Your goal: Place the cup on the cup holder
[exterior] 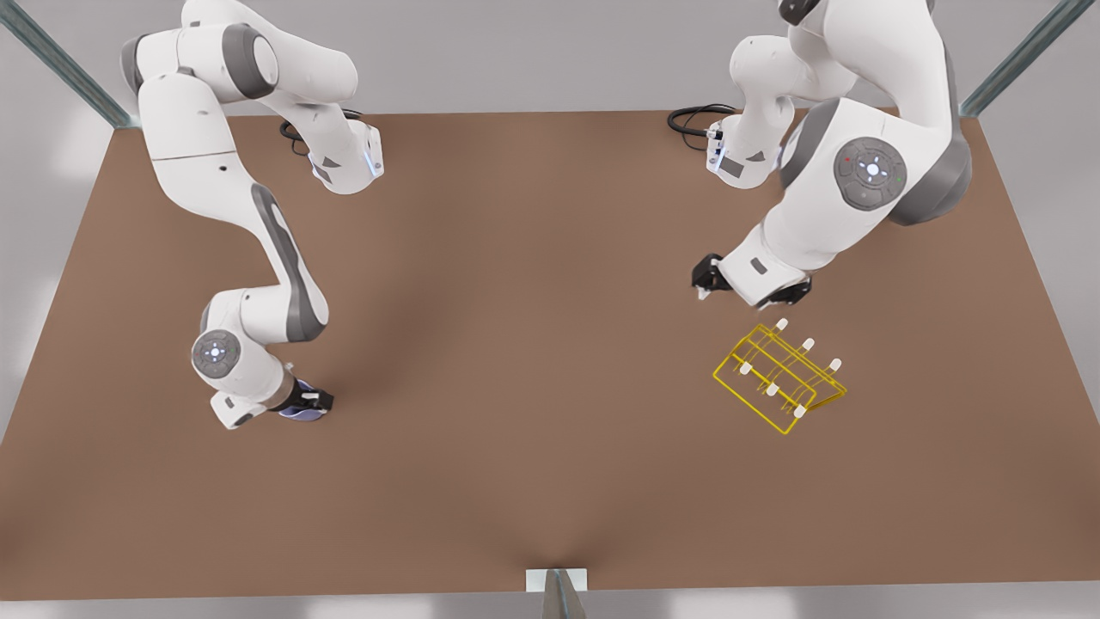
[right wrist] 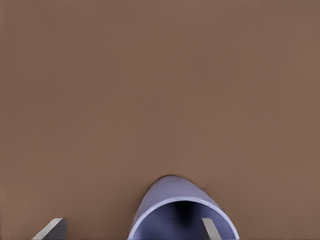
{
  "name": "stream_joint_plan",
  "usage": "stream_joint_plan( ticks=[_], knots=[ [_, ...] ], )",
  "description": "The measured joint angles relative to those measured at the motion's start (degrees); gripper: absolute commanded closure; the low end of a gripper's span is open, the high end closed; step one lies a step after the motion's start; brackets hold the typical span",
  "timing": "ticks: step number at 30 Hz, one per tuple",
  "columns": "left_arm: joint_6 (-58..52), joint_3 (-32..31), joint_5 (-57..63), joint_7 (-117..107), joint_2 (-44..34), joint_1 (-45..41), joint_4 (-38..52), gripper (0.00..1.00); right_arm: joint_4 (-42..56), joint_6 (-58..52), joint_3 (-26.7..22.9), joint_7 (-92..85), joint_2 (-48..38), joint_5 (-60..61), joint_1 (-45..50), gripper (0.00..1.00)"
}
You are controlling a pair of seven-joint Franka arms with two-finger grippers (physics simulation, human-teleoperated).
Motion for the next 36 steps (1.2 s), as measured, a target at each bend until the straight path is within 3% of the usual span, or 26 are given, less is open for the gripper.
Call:
stream_joint_plan(
  ticks=[12, 13, 14, 24, 31, 36],
  knots=[
    [-3.23, -0.26, -0.12, 0.75, 0.11, -0.28, 0.06, 0.0, -0.82, 2.16, 1.07, 0.06, 3.69, -0.59, -0.7, 0.0],
    [-3.3, -0.27, -0.12, 0.8, 0.11, -0.3, 0.06, 0.0, -0.82, 2.26, 1.45, 0.06, 4.09, -0.77, -1.18, 0.48],
    [-3.36, -0.27, -0.15, 0.84, 0.14, -0.29, 0.06, 0.0, -0.82, 2.37, 2.09, -0.32, 4.25, -0.42, -1.84, 0.79],
    [-2.72, -1.44, -1.31, 0.96, -2.54, -0.27, 1.41, 0.0, -0.83, 2.49, 4.72, -4.5, 3.28, 0.43, -4.5, 0.79],
    [0.19, -0.7, 5.32, 0.89, -0.86, 0.6, 1.27, 0.0, -1.44, 1.99, 4.72, -3.4, 1.03, -0.52, -4.34, 0.79],
    [1.03, -0.65, 6.81, 0.85, 0.56, 0.68, 1.22, 0.0, 7.71, -2.74, 6.07, -1.43, 1.54, 1.26, 0.2, 0.79]
  ],
)
